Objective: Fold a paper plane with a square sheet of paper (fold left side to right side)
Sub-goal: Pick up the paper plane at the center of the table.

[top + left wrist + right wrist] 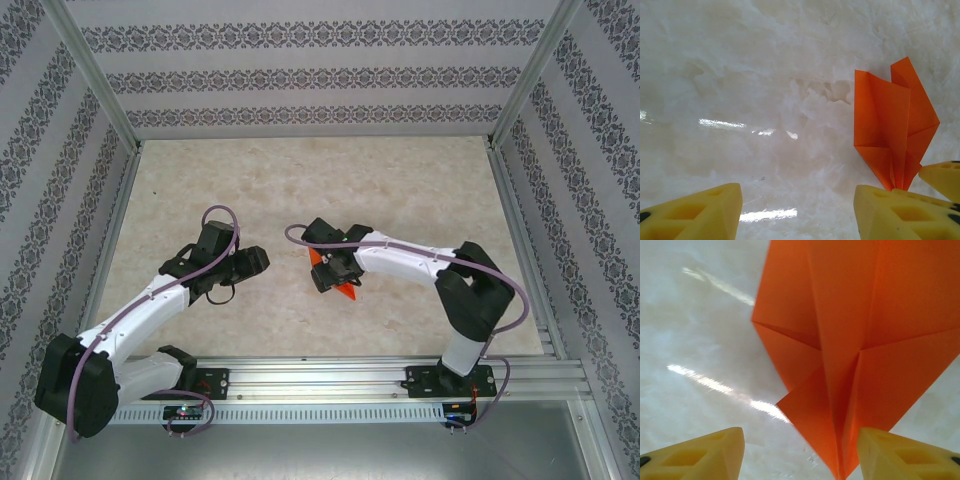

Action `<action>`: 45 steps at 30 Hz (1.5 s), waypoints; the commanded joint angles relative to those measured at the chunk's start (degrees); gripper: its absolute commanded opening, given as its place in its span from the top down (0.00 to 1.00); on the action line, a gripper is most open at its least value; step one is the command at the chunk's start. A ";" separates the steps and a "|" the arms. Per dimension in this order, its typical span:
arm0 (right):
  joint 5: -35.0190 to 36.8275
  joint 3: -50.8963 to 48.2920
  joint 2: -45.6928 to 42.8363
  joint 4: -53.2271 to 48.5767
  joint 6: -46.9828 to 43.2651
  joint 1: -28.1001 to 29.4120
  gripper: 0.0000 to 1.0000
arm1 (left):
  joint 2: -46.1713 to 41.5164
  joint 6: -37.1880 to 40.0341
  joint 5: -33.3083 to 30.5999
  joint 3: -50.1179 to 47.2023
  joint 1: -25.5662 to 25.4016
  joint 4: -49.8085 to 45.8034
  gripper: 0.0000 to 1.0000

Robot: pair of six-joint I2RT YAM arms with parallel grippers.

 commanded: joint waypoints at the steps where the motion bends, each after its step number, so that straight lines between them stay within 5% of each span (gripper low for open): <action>1: 5.88 3.33 2.43 -3.82 -2.33 0.73 0.36 | -1.58 2.07 -1.12 1.21 0.82 -2.16 0.38; 11: 4.74 3.16 5.93 -2.37 -2.74 1.26 0.44 | -2.21 2.90 -1.78 1.33 0.84 -2.90 0.20; 25: 4.45 2.55 6.33 -0.74 -2.10 -1.50 0.68 | -1.85 3.05 -2.24 1.37 0.88 -4.03 0.14; 29: 3.26 1.73 5.74 0.43 -2.10 -2.70 0.76 | -1.90 3.25 -2.22 1.47 0.88 -4.41 0.12; 34: -0.10 0.96 3.26 2.14 -1.90 -4.98 1.00 | -2.37 3.97 -2.70 1.96 0.90 -5.56 0.04; 40: -5.59 4.44 0.79 3.41 1.57 -8.87 1.00 | -3.92 4.79 -3.29 2.46 0.89 -6.49 0.00; 45: -4.92 12.42 7.82 -0.82 6.09 -11.60 1.00 | -3.84 5.59 -2.73 2.94 0.93 -6.96 0.00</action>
